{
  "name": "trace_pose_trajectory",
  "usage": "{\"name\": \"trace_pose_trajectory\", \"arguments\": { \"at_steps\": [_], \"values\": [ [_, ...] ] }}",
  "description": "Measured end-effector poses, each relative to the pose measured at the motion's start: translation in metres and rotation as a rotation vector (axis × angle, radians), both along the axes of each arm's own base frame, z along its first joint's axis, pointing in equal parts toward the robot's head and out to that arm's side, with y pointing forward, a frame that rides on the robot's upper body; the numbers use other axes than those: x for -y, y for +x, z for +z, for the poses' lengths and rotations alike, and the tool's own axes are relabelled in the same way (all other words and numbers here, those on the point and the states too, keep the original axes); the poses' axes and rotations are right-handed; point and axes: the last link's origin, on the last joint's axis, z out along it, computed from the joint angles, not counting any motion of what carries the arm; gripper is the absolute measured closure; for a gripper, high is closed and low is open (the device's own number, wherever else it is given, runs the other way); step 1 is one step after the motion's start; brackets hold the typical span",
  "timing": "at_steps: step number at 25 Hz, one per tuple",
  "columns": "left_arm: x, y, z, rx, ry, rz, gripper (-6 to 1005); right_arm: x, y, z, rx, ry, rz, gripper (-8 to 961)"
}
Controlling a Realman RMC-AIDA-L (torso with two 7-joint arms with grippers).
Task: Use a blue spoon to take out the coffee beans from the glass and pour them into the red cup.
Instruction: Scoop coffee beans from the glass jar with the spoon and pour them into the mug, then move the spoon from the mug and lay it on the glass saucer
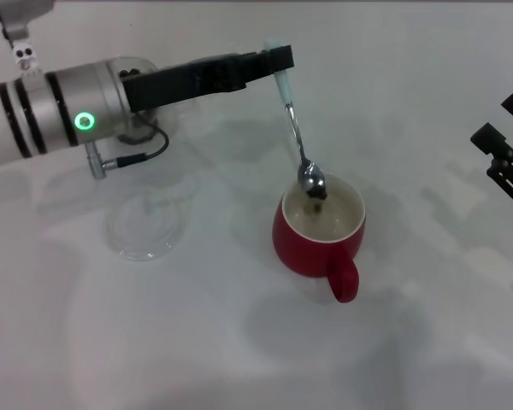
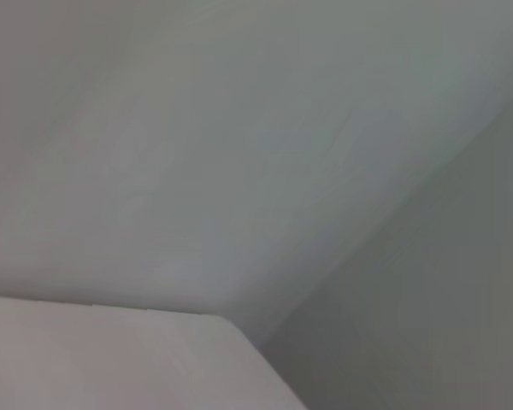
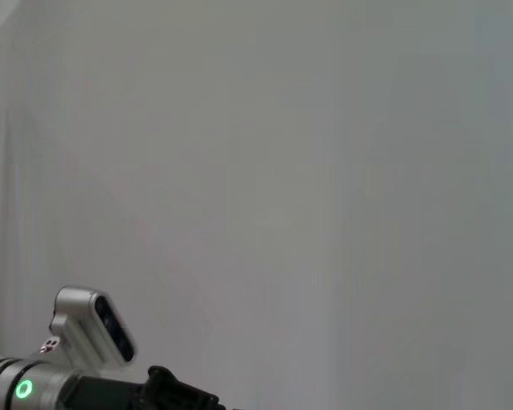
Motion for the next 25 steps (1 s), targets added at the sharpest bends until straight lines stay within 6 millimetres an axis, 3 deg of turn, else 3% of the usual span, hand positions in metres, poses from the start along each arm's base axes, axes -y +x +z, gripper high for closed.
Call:
{"name": "trace_pose_trajectory", "arguments": {
  "at_steps": [3, 11, 17, 21, 25],
  "values": [
    [-0.002, 0.003, -0.001, -0.012, 0.012, -0.021, 869, 0.001, 0.001, 0.0, 0.002, -0.002, -0.004, 376],
    [-0.015, 0.033, -0.006, -0.089, 0.085, -0.222, 870, 0.002, 0.004, -0.001, 0.013, -0.005, -0.025, 376],
    [-0.011, 0.043, -0.01, -0.077, 0.058, -0.261, 870, 0.001, 0.006, -0.001, 0.02, -0.006, -0.038, 376],
    [-0.008, 0.038, -0.001, -0.032, 0.043, -0.245, 870, 0.0, 0.007, 0.0, 0.019, -0.004, -0.043, 376],
    [-0.006, 0.019, 0.017, 0.01, 0.066, -0.19, 869, 0.001, 0.008, 0.002, 0.019, 0.008, -0.052, 375]
  ]
}}
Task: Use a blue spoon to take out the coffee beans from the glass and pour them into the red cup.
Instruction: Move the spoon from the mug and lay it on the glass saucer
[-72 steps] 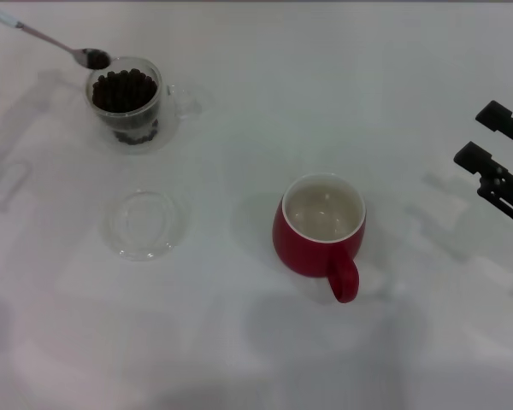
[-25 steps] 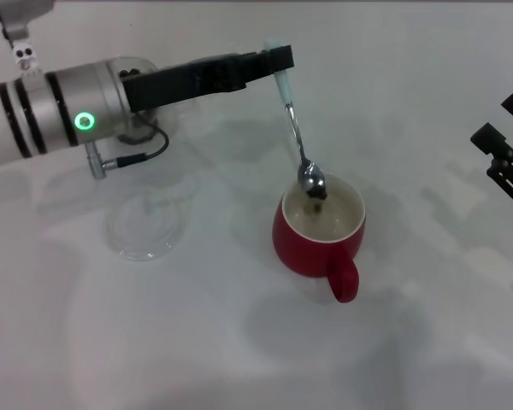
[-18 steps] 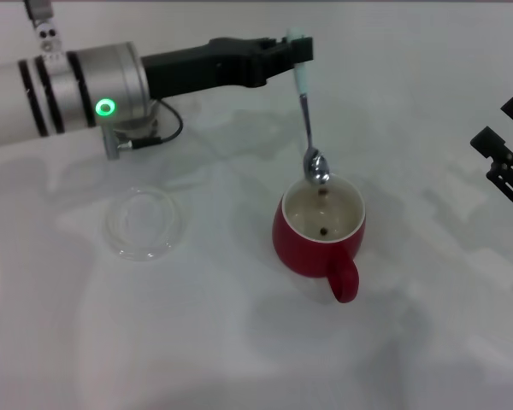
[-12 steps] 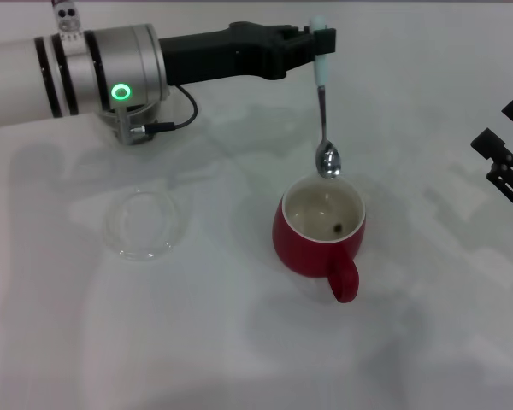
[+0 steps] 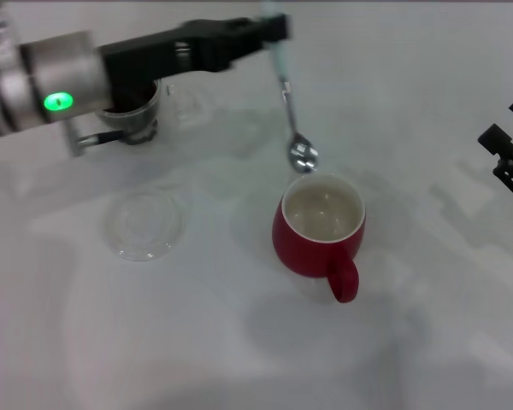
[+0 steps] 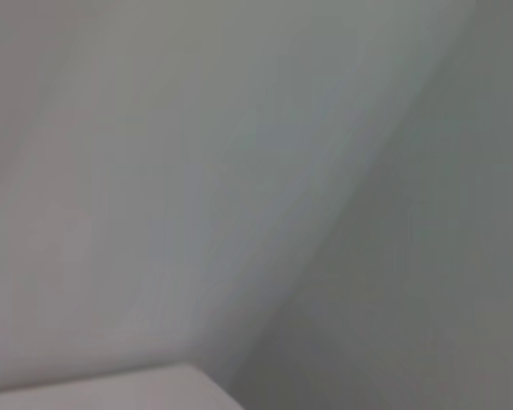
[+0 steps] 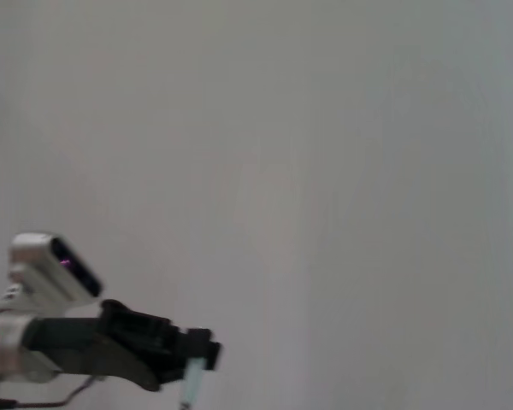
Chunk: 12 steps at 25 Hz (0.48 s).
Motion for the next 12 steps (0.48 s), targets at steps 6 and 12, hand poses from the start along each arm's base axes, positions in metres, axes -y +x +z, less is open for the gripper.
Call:
{"name": "trace_pose_trajectory", "arguments": {
  "at_steps": [6, 12],
  "values": [
    [0.02, -0.07, 0.042, 0.069, 0.12, 0.174, 869, 0.004, 0.002, 0.001, -0.007, 0.006, -0.01, 375],
    [0.043, -0.115, 0.054, 0.063, 0.168, 0.313, 869, 0.005, 0.003, 0.002, -0.021, -0.003, -0.018, 375]
  ]
}}
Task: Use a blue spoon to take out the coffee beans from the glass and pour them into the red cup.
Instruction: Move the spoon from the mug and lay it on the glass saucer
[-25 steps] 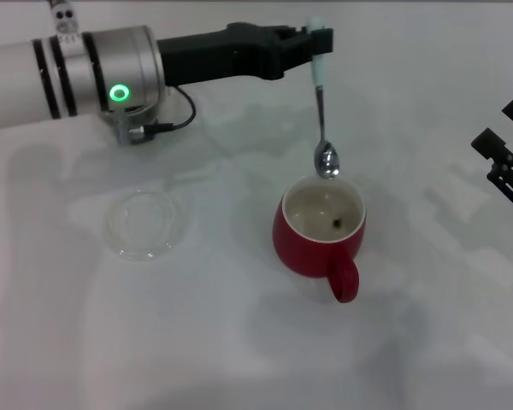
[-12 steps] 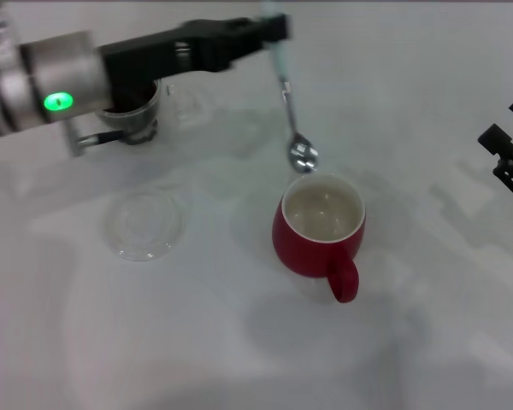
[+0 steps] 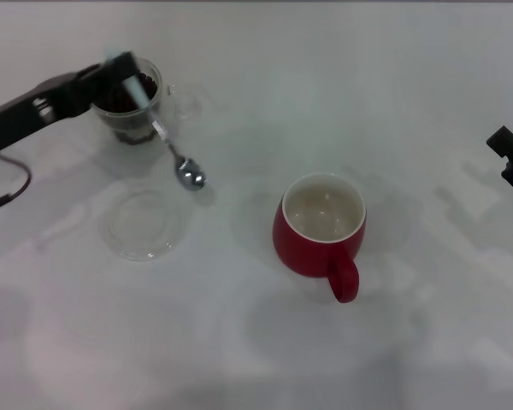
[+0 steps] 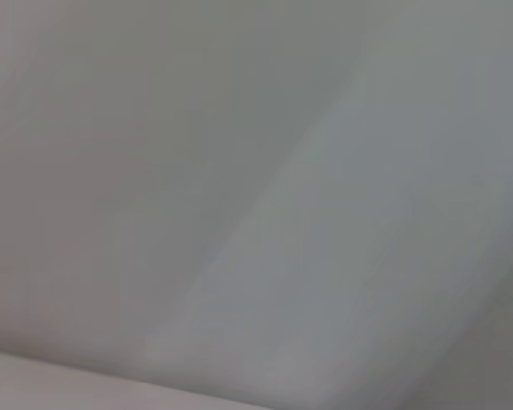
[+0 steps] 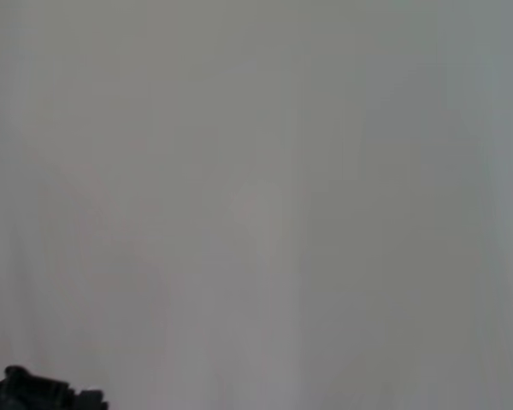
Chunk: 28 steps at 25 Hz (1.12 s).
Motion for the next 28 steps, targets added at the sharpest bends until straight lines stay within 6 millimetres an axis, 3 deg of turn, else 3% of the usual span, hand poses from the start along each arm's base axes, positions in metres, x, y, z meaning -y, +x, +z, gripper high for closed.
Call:
{"name": "trace_pose_trajectory", "arguments": {
  "at_steps": [14, 28],
  "values": [
    [0.032, -0.055, 0.006, -0.052, 0.045, 0.22, 870, 0.012, 0.004, 0.001, -0.009, 0.007, -0.024, 375],
    [0.032, -0.062, -0.012, -0.095, 0.039, 0.287, 869, 0.01, 0.003, 0.001, -0.008, -0.004, -0.01, 375]
  ]
}}
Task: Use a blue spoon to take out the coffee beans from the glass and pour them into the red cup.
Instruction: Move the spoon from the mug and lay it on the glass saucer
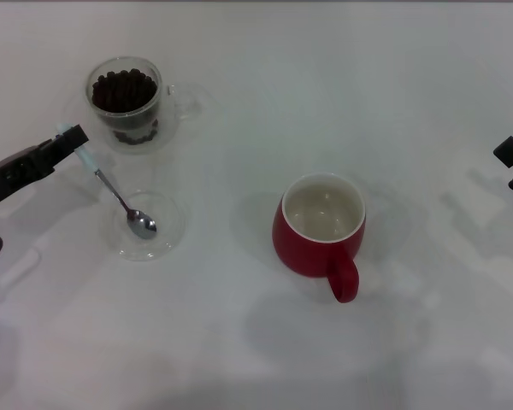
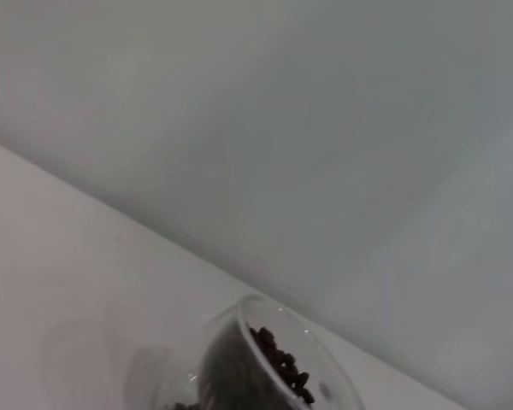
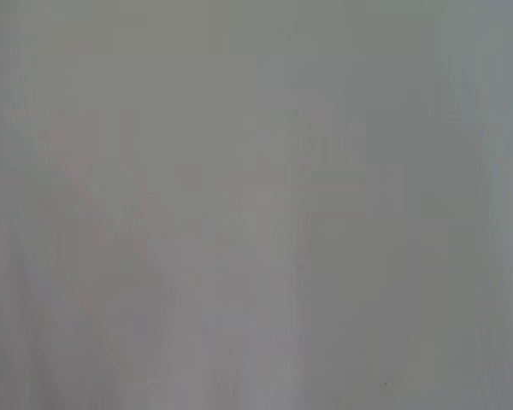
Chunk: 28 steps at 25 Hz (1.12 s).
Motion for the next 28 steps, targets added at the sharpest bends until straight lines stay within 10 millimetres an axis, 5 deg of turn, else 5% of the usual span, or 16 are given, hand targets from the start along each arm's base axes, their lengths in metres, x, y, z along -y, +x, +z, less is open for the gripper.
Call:
{"name": "trace_pose_trajectory", "arguments": {
  "at_steps": [28],
  "values": [
    [0.001, 0.006, -0.023, -0.032, -0.037, -0.02, 869, -0.006, 0.0, -0.005, 0.005, -0.005, -0.02, 376]
  ]
}}
